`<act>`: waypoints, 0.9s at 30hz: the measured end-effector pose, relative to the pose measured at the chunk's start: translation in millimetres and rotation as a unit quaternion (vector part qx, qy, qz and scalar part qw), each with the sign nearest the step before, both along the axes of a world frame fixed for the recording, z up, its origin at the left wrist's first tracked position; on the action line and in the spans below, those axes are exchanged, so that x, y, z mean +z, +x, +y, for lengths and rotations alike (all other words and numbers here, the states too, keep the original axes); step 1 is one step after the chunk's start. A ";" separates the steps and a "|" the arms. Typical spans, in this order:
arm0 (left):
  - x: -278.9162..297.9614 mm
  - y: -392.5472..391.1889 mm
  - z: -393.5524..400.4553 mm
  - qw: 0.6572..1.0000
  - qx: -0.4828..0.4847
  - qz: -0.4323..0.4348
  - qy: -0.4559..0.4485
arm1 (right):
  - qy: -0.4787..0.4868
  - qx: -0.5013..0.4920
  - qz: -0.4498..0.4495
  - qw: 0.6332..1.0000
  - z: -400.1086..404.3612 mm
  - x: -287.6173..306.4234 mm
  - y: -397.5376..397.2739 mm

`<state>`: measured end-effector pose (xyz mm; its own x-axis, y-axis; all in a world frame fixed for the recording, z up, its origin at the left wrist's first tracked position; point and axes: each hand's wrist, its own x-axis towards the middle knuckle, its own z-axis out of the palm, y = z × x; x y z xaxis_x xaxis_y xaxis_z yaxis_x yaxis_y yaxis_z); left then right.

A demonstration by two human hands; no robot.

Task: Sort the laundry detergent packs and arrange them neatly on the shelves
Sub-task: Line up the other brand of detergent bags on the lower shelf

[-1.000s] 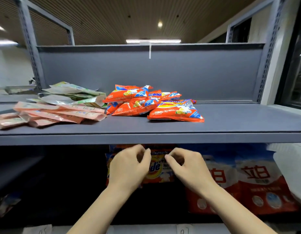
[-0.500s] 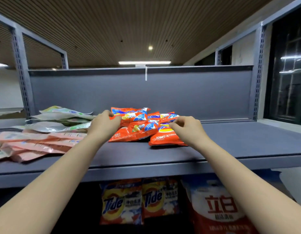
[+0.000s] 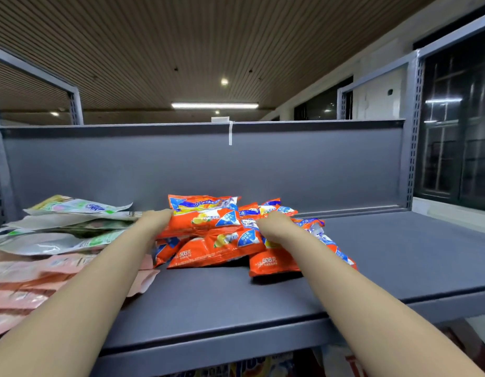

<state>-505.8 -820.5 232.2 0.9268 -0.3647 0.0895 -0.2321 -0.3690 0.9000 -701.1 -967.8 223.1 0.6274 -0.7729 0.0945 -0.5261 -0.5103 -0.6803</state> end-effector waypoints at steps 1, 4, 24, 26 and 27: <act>0.2 3.2 -0.9 1.000 0.001 0.009 -0.004 | 0.007 -0.001 0.012 1.000 0.5 1.3 4.8; 2.9 11.4 -0.4 0.997 -0.023 0.063 -0.045 | -0.012 -0.058 0.062 0.996 -0.3 0.1 13.6; 8.7 10.8 42.3 0.961 -0.048 0.220 -0.161 | 0.043 -0.013 0.008 0.999 15.5 4.6 10.0; 5.9 5.8 42.8 0.960 -0.036 0.216 -0.176 | 0.009 -0.006 -0.010 1.000 21.8 2.7 6.4; 3.5 4.8 42.2 0.959 -0.026 0.210 -0.188 | -0.001 -0.009 -0.045 0.999 23.3 1.0 5.5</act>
<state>-501.0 -778.3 235.7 0.8912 -0.4269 -0.1536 0.1706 0.0015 0.9853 -695.7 -944.5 224.1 0.6025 -0.7836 0.1515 -0.4717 -0.5027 -0.7244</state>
